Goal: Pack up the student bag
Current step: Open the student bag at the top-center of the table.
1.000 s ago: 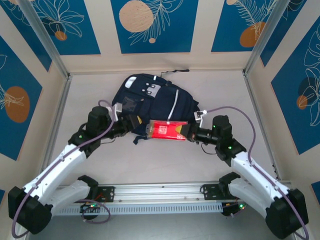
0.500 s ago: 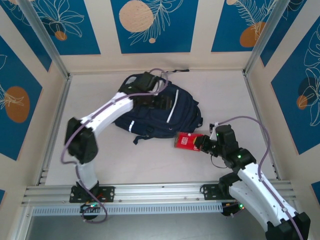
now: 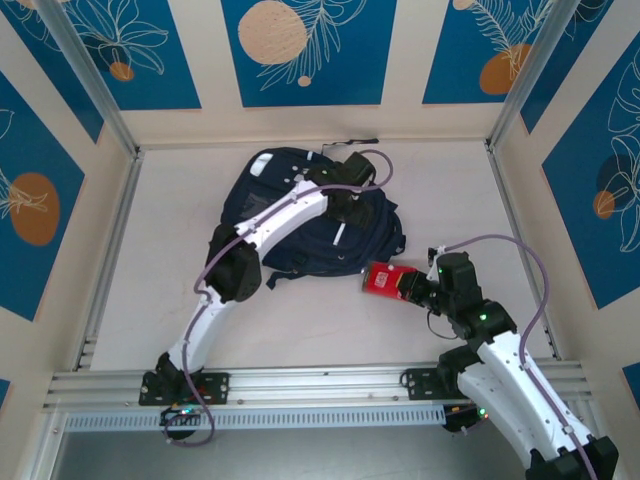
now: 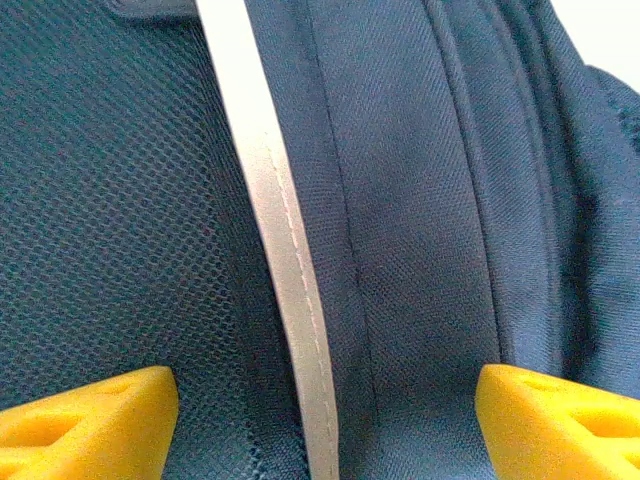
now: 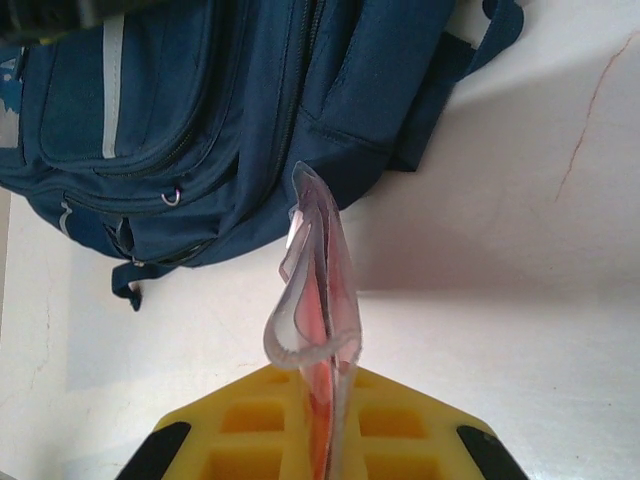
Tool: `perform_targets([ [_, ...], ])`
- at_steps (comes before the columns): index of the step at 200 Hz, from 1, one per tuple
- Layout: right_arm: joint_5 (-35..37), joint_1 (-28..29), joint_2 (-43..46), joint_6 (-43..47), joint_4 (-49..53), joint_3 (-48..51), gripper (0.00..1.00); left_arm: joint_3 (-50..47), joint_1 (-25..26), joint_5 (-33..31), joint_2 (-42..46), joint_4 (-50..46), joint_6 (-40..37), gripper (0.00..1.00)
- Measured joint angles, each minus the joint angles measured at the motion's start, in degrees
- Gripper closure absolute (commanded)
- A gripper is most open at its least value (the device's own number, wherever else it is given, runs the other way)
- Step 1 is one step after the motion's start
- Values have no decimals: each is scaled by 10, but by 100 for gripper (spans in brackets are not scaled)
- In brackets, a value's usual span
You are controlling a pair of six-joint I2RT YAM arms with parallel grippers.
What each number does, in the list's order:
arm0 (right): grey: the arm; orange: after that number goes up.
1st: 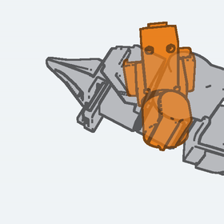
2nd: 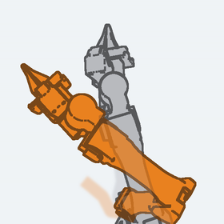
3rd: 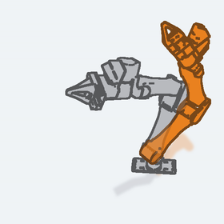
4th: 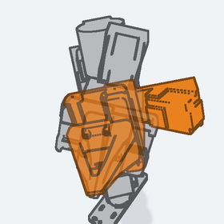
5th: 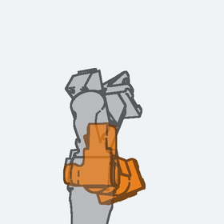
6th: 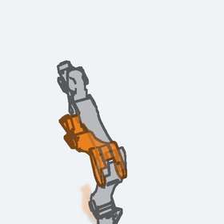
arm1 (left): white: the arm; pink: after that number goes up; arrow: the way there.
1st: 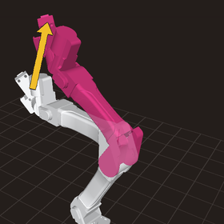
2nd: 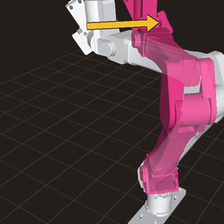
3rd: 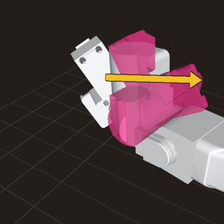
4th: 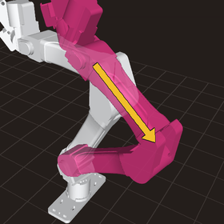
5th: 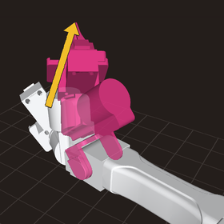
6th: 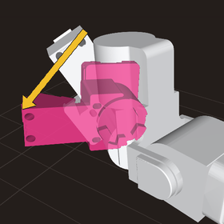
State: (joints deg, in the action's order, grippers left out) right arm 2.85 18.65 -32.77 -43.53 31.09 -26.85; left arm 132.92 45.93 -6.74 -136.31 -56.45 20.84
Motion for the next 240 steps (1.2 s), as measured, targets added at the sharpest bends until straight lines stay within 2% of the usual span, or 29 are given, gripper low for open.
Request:
perform_targets([
  [114,-31,-26,0,1,-15,23,100,51,26,-45,-41,-3,28,14],
  [163,-40,-30,0,-1,-24,33,100,85,38,-113,-70,-24,39,20],
  [184,-44,-30,1,-3,-26,34,100,105,46,-159,-90,-35,46,28],
  [204,-46,-33,1,-3,-26,34,100,113,55,-191,-98,-40,49,42],
  [229,-46,-34,4,-3,-25,34,100,113,58,-204,-100,-40,45,78],
  [240,-46,-34,5,-3,-25,34,100,114,59,-203,-100,-39,49,88],
])
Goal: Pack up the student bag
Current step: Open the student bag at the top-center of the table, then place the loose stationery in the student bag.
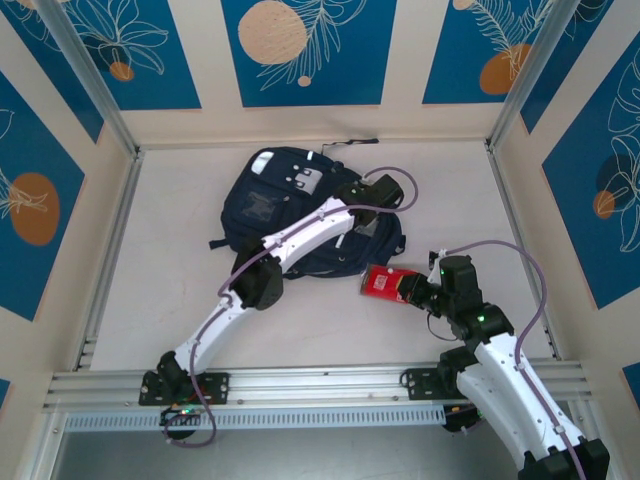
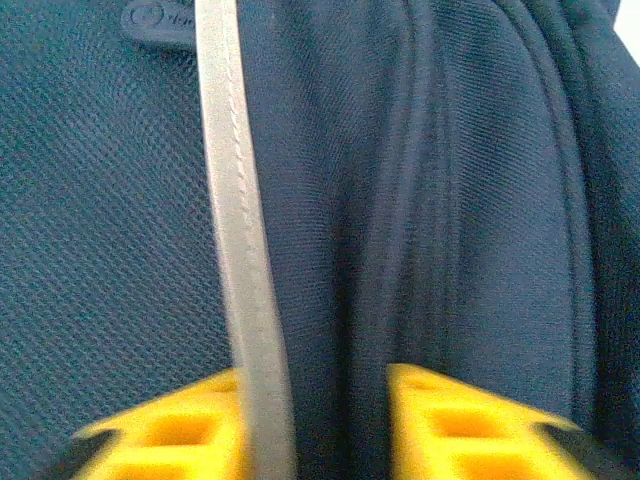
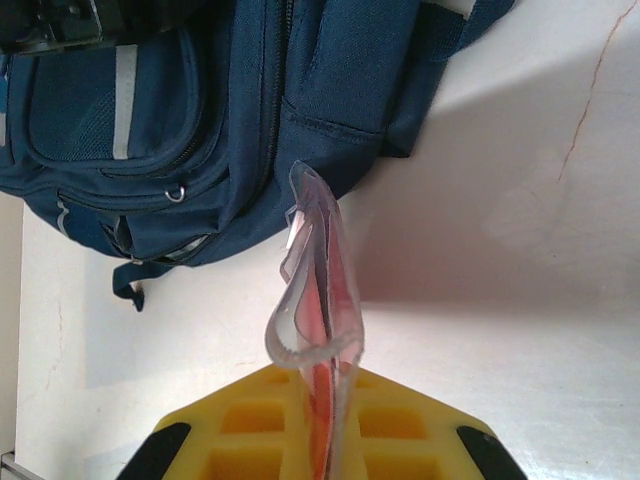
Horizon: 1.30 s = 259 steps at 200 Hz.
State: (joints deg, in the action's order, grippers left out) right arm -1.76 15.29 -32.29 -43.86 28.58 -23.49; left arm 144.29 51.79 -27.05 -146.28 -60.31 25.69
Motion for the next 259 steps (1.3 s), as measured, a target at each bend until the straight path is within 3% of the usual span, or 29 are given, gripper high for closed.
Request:
perform_targets([
  [15,0,0,2,0,0,0,100,0,2,5,0,3,-7,100],
  [72,0,-2,10,0,15,-6,100,-18,-15,60,24,10,-7,100],
  [191,-15,-3,44,2,38,-73,100,-183,-124,241,281,48,-23,100],
  [259,-84,-3,36,-20,-50,-101,100,-316,-190,360,382,116,-27,100],
])
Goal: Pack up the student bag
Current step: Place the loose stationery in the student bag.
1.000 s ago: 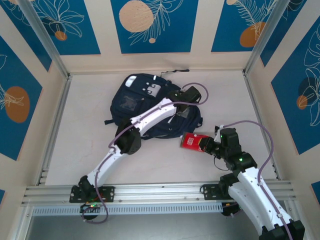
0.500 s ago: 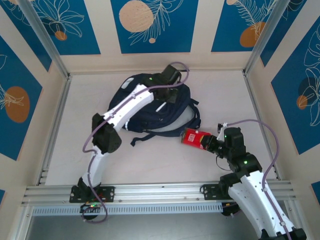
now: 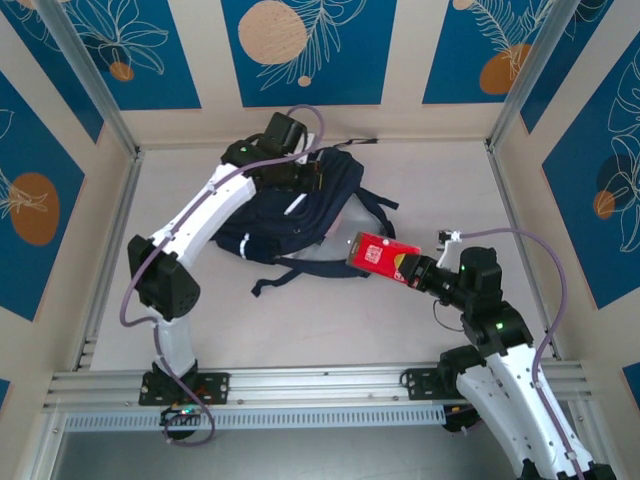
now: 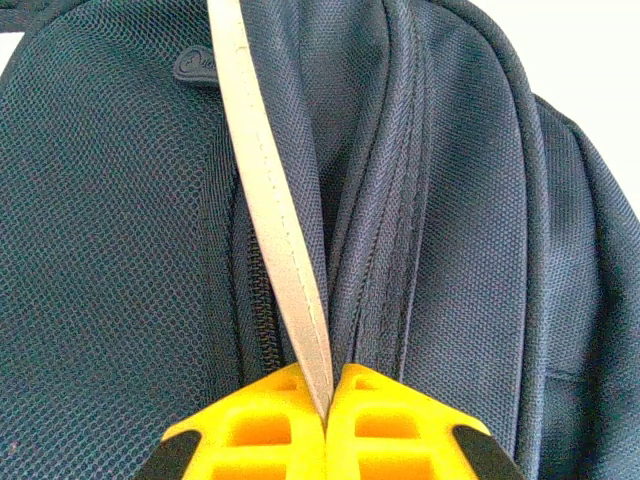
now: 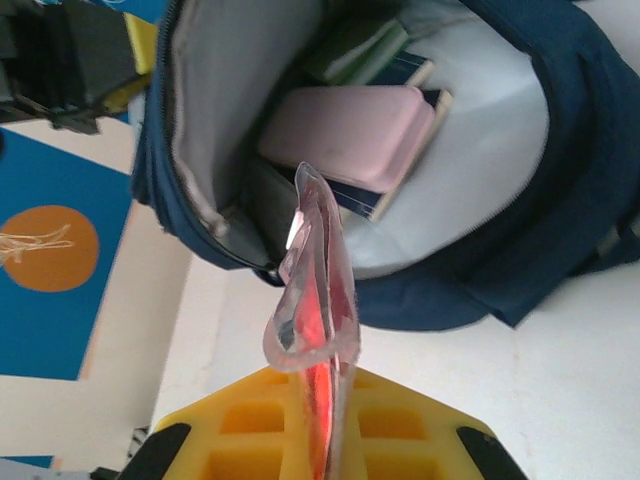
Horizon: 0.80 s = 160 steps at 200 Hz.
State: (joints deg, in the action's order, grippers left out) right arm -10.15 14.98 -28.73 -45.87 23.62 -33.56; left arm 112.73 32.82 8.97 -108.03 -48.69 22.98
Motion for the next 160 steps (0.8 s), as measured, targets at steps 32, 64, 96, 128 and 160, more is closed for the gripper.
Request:
perform_targets([
  [32,-27,0,-43,-39,-73,-4,100,-23,-32,45,28,17,6,100],
  [64,-45,1,-129,-102,-167,-5,100,-45,-51,80,48,33,26,100],
  [96,-38,29,-245,-160,-264,-5,100,-49,-55,103,50,38,41,100],
  [128,-6,76,-355,-187,-339,-37,100,-66,-56,116,57,52,57,100],
  [160,36,129,-496,-205,-431,-105,100,-95,-57,132,68,79,83,100],
])
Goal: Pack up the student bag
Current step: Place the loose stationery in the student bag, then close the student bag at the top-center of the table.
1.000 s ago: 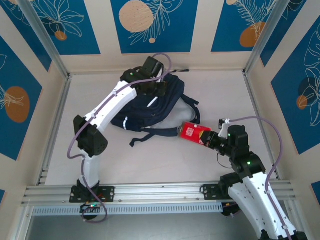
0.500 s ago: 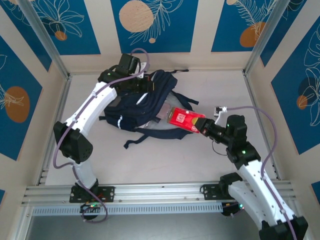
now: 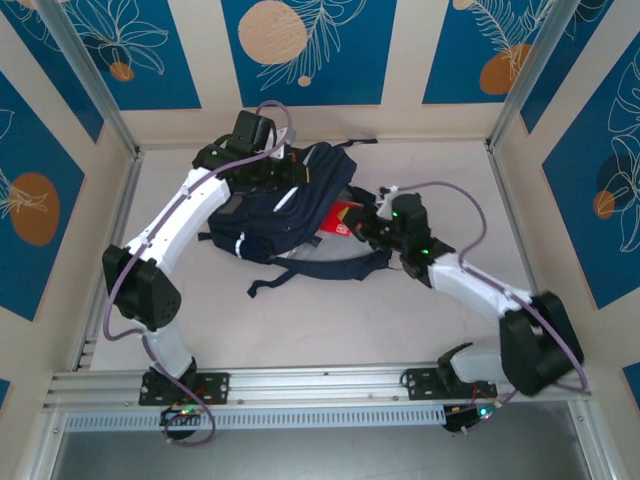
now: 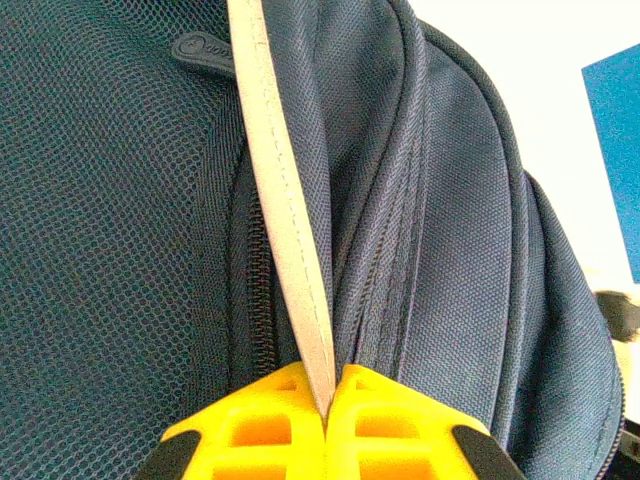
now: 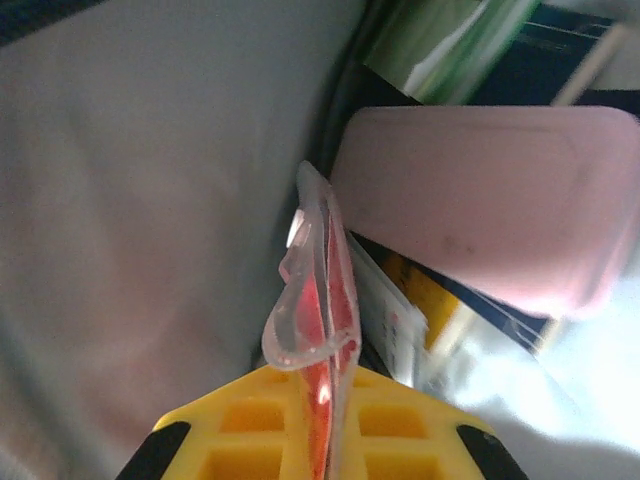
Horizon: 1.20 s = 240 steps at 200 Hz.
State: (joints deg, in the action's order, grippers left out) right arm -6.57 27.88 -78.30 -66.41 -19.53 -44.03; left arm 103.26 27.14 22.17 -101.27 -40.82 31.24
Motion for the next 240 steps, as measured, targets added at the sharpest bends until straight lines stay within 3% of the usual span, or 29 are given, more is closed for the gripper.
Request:
perform_targets([
  [29,18,29,-151,-30,-68,-81,100,-25,0,6,12,26,26,100],
  [48,19,44,-240,-52,-95,-139,94,-38,0,8,19,39,41,100],
  [56,17,50,-276,-60,-101,-169,87,-42,0,8,21,44,46,100],
  [74,3,64,-341,-65,-103,-236,60,-47,-1,7,24,51,57,100],
  [101,-29,71,-371,-50,-94,-275,37,-52,-5,7,32,57,66,100],
  [130,-42,64,-298,-3,-64,-213,23,-89,-4,-8,67,70,78,100],
  [161,-42,42,-154,59,-14,-118,22,-147,3,-38,119,93,102,100],
  [203,-26,2,20,106,49,-10,34,-162,40,-89,144,90,123,100],
  [240,74,-26,174,143,213,34,45,-155,94,-133,130,82,134,100],
])
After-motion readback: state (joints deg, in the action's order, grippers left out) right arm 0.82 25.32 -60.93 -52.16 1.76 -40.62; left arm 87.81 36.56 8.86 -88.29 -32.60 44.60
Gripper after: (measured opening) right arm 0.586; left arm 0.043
